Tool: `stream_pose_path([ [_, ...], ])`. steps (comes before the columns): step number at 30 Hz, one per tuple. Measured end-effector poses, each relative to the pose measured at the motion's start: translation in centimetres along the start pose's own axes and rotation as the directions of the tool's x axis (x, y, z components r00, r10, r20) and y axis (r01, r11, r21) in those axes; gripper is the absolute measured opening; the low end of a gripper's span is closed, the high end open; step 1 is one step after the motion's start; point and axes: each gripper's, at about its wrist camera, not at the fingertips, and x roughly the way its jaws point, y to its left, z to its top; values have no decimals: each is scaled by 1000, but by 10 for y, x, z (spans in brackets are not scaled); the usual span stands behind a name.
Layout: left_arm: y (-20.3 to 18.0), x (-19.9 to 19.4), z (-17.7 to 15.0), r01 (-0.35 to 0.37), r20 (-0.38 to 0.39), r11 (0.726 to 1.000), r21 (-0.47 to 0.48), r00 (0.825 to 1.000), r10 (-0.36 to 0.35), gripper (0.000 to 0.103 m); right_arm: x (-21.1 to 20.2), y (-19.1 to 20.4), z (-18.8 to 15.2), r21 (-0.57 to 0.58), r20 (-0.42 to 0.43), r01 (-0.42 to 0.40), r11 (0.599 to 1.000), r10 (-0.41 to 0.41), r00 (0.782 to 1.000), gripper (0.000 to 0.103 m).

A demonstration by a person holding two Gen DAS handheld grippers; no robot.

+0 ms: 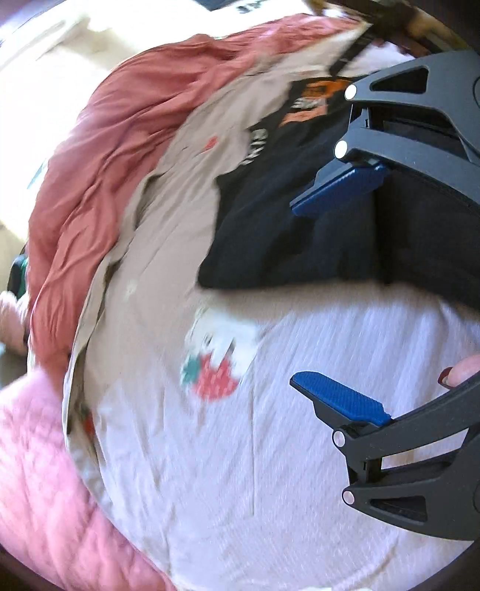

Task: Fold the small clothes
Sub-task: 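Reposition the cuff on the shirt and open the right tool while the left tool presses the shirt side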

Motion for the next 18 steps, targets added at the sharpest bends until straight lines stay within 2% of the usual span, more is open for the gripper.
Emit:
stream_pose_path([
  [3, -8, -5, 2, -29, 47, 998, 50, 999, 27, 73, -1, 13, -3, -28, 0, -30, 999, 30, 1000, 50],
  [5, -29, -8, -4, -17, 70, 990, 140, 998, 7, 71, -1, 24, -5, -51, -1, -51, 997, 51, 999, 50],
  [7, -49, -11, -12, -6, 92, 975, 222, 996, -15, 70, 0, 32, -7, -76, -4, -64, 995, 64, 998, 50],
  [9, -76, -8, -23, 8, 95, 946, 323, 995, -41, 70, 1, 40, -8, -100, -8, -73, 992, 73, 997, 50],
  [11, -89, -1, -31, -38, 100, 920, 389, 995, -1, 70, 3, 44, -9, -112, -14, -81, 990, 80, 997, 51],
  [13, -91, 13, -34, -40, 52, 913, 407, 998, 20, 70, 4, 46, -9, -125, -20, -82, 989, 80, 997, 51],
  [15, -81, 36, -37, 1, -74, 929, 371, 997, 28, 70, 8, 47, -10, -131, -32, -83, 988, 80, 996, 52],
  [18, -70, 38, -37, 40, -120, 947, 320, 993, -2, 71, 21, 46, -12, -125, -75, -60, 990, 51, 996, 54],
])
